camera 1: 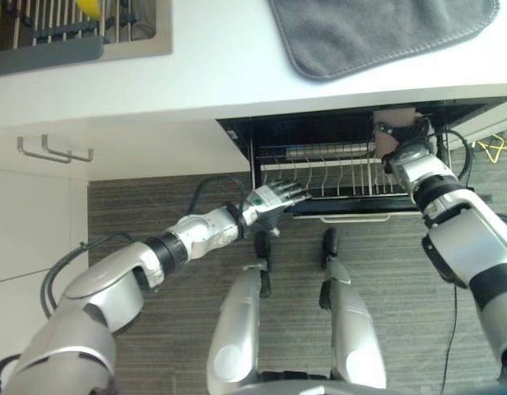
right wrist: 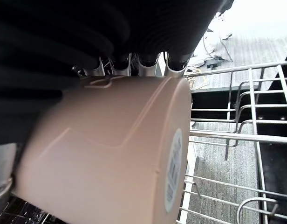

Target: Place the dishes in the dishwasher.

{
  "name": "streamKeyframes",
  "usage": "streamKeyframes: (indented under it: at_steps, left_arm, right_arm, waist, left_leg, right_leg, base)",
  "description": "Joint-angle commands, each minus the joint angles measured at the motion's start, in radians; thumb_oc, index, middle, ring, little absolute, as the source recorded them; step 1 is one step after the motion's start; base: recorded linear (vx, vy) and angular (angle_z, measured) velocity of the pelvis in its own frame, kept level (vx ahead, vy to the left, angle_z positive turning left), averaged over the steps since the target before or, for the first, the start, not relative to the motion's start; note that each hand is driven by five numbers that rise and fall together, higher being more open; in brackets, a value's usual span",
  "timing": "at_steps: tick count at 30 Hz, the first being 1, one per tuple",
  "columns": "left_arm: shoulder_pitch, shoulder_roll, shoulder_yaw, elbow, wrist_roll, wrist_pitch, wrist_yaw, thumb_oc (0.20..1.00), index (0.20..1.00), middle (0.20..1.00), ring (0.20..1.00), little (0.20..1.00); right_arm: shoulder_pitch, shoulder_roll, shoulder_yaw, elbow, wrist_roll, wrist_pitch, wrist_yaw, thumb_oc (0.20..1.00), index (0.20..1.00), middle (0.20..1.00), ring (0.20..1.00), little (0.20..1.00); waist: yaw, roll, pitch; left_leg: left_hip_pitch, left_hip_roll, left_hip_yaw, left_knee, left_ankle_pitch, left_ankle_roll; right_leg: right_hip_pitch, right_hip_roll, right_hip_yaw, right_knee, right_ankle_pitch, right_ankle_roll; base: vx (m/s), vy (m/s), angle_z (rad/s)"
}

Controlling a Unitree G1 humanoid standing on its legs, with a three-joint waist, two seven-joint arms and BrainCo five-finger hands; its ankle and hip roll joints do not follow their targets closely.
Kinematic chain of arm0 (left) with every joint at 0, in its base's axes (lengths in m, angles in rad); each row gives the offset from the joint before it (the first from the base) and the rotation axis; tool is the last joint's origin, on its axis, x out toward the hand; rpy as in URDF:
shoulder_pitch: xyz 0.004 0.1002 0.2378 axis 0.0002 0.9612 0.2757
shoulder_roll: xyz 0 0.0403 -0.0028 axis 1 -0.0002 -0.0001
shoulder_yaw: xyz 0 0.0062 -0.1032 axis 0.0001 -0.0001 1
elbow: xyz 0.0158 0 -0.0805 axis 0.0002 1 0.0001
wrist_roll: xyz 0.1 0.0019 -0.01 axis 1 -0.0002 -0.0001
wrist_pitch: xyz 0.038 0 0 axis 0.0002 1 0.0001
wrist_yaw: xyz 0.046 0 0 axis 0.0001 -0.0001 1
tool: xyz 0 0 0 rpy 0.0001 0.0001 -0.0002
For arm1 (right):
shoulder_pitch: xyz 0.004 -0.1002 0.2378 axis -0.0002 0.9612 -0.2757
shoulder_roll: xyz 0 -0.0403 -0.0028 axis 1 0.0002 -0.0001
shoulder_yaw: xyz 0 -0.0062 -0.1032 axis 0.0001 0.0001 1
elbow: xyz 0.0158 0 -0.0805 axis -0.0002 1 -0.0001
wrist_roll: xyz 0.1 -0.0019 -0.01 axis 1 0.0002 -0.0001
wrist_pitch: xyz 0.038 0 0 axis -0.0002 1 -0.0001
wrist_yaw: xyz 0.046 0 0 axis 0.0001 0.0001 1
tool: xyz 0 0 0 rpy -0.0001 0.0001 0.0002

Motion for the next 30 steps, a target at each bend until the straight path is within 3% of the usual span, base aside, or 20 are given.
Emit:
streamKeyframes:
  at_steps: [1,12,13,14,30]
  left_arm:
    - [0.113,0.025,-0.106,0.042,0.091,0.01,-0.072,1.0,1.0,1.0,1.0,1.0]
    - [0.13,0.02,-0.105,0.033,0.101,0.028,-0.07,1.0,1.0,1.0,1.0,1.0]
    - [0.129,0.02,-0.105,0.038,0.1,0.029,-0.07,1.0,1.0,1.0,1.0,1.0]
    - [0.129,0.021,-0.106,0.036,0.098,0.032,-0.072,1.0,1.0,1.0,1.0,1.0]
    - [0.142,0.034,-0.104,0.009,0.091,0.051,-0.083,1.0,1.0,1.0,1.0,1.0]
  right_arm:
    - [-0.079,-0.067,0.017,0.006,-0.025,-0.011,-0.026,0.2,0.2,0.2,0.2,0.2]
    - [-0.06,-0.067,-0.006,0.022,0.013,-0.024,-0.044,0.2,0.2,0.2,0.2,0.2]
    - [-0.063,-0.07,-0.006,0.026,0.012,-0.023,-0.042,0.746,0.746,0.746,0.746,0.746]
    - [-0.061,-0.07,-0.007,0.025,0.026,-0.019,-0.036,1.0,1.0,1.0,1.0,1.0]
    - [-0.05,-0.082,-0.015,0.018,0.01,-0.028,-0.067,1.0,1.0,1.0,1.0,1.0]
  waist:
    - [0.015,0.028,0.038]
    - [0.016,0.036,0.038]
    - [0.015,0.036,0.038]
    - [0.014,0.036,0.038]
    - [0.009,0.043,0.038]
  left_leg:
    - [0.097,0.006,0.021,-0.179,0.066,-0.03]
    - [0.085,0.008,0.024,-0.174,0.067,-0.031]
    - [0.084,0.009,0.024,-0.173,0.068,-0.032]
    - [0.083,0.01,0.025,-0.174,0.068,-0.031]
    - [0.083,0.011,0.027,-0.167,0.069,-0.033]
  right_leg:
    - [0.033,-0.022,-0.048,0.137,-0.121,0.049]
    - [0.024,-0.027,-0.047,0.143,-0.123,0.049]
    - [0.022,-0.026,-0.047,0.144,-0.124,0.049]
    - [0.021,-0.026,-0.046,0.144,-0.123,0.048]
    - [0.023,-0.024,-0.038,0.148,-0.128,0.044]
  base:
    - [0.0,0.0,0.0]
    - [0.0,0.0,0.0]
    - [0.0,0.0,0.0]
    - [0.0,0.0,0.0]
    - [0.0,0.0,0.0]
